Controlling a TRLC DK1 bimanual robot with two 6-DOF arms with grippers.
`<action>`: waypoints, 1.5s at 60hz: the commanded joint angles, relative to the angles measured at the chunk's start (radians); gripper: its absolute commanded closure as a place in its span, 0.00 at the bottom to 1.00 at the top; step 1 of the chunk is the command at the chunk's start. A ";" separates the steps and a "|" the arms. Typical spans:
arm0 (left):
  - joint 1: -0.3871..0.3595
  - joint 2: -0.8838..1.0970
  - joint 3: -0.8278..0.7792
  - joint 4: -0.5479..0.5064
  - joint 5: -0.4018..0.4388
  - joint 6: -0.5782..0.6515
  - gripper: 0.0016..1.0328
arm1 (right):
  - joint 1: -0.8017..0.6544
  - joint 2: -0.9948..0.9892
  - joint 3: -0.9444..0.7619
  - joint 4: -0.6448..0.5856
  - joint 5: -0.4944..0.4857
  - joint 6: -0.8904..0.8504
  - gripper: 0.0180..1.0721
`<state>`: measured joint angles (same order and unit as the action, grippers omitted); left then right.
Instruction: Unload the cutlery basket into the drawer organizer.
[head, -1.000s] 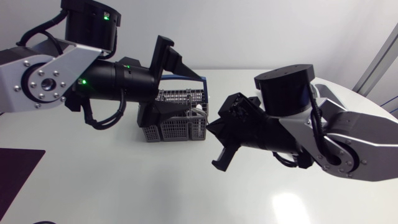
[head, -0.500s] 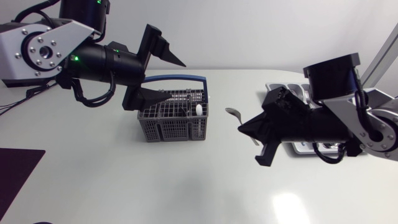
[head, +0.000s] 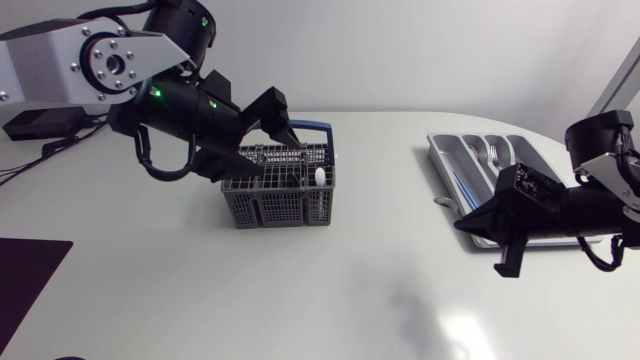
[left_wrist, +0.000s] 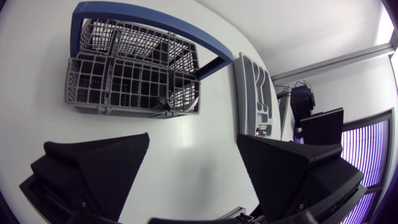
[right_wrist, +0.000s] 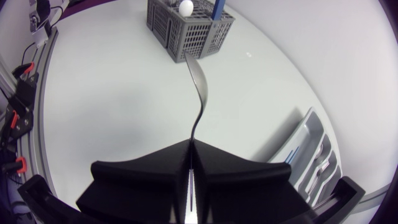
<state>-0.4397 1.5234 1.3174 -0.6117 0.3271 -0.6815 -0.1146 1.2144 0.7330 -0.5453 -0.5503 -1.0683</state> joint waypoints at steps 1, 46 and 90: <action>-0.008 0.011 0.020 -0.011 -0.033 0.063 0.04 | -0.069 0.053 0.045 -0.039 -0.010 -0.148 0.95; -0.074 0.030 -0.004 0.044 -0.240 0.175 0.04 | -0.479 0.553 0.456 -0.094 0.193 -0.671 0.94; -0.094 0.046 -0.061 0.105 -0.304 0.184 0.04 | -0.513 0.679 0.474 0.091 0.369 -0.733 0.59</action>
<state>-0.5259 1.5486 1.2842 -0.5144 0.0311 -0.5072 -0.6186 1.8854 1.2072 -0.4690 -0.1875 -1.7672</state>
